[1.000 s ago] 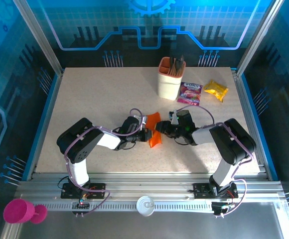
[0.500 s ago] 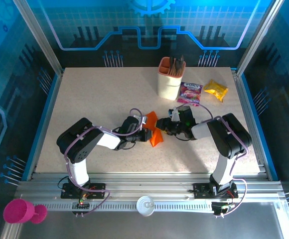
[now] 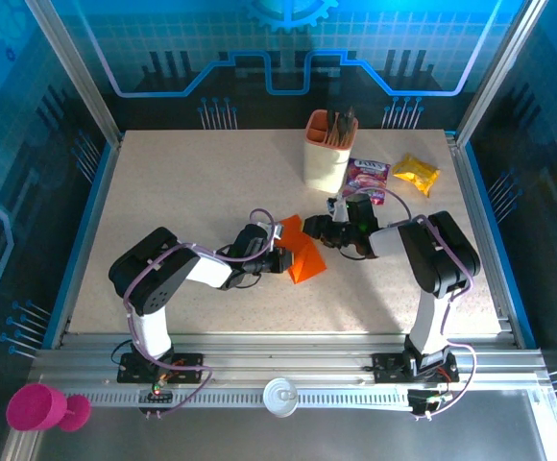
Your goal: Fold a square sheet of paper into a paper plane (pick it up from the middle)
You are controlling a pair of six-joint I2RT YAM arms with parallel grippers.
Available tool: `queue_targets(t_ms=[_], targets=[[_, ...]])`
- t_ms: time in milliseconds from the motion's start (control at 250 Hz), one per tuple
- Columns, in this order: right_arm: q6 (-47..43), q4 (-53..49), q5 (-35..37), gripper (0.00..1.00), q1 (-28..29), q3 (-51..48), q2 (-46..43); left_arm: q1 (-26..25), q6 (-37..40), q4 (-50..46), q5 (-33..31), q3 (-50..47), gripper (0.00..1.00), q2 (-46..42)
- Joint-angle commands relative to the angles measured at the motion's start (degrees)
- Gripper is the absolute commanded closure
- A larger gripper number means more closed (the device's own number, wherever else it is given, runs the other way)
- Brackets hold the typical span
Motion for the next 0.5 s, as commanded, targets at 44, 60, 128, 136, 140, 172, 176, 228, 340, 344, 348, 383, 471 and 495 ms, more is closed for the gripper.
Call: queue_targets(t_ms=[44, 60, 128, 136, 140, 172, 176, 228, 340, 344, 348, 383, 471, 495], targets=[[-0.85, 0.92, -1.29, 0.53, -0.15, -3.6, -1.59, 1.35, 1.03, -6.81, -1.12, -1.21, 1.0, 0.21], [-0.71, 1.14, -1.33, 0.53, -0.2, -3.85, -1.68, 1.37, 1.13, -6.82, -1.1, -1.18, 1.0, 0.32], [-0.18, 2.19, -1.54, 0.54, -0.15, -5.36, -2.28, 1.38, 1.13, -6.84, -1.06, -1.25, 1.0, 0.39], [-0.12, 2.33, -1.62, 0.54, -0.15, -5.49, -2.31, 1.38, 1.11, -6.86, -1.08, -1.18, 1.0, 0.44], [-0.08, 2.41, -1.65, 0.54, -0.15, -5.59, -2.44, 1.38, 1.17, -6.88, -1.05, -1.15, 1.0, 0.46], [0.23, 2.9, -1.73, 0.54, -0.15, -6.2, -2.61, 1.38, 1.2, -6.77, -1.0, -1.18, 1.0, 0.4], [0.27, 2.96, -1.79, 0.55, -0.15, -6.3, -2.64, 1.38, 1.17, -6.79, -1.06, -1.2, 1.0, 0.44], [0.5, 3.42, -1.79, 0.55, -0.15, -7.26, -3.18, 1.44, 1.2, -6.82, -1.03, -1.24, 1.0, 0.49], [0.87, 4.03, -2.06, 0.56, -0.06, -8.9, -4.37, 1.38, 1.21, -6.74, -1.07, -1.21, 1.0, 0.53], [0.87, 4.03, -2.06, 0.56, -0.06, -8.9, -4.37, 1.38, 1.17, -6.73, -1.07, -1.21, 1.0, 0.49], [0.9, 4.05, -2.04, 0.56, -0.11, -8.93, -4.4, 1.38, 1.2, -6.73, -1.05, -1.21, 1.0, 0.49], [1.16, 4.29, -2.11, 0.57, -0.08, -9.44, -4.75, 1.39, 1.22, -6.77, -1.07, -1.2, 1.0, 0.5], [1.27, 4.69, -2.23, 0.6, -0.04, -10.56, -5.86, 1.4, 1.22, -6.64, -1.0, -1.24, 1.0, 0.39], [1.35, 4.74, -2.31, 0.62, -0.02, -10.83, -6.15, 1.38, 1.2, -6.65, -0.95, -1.25, 1.0, 0.39]])
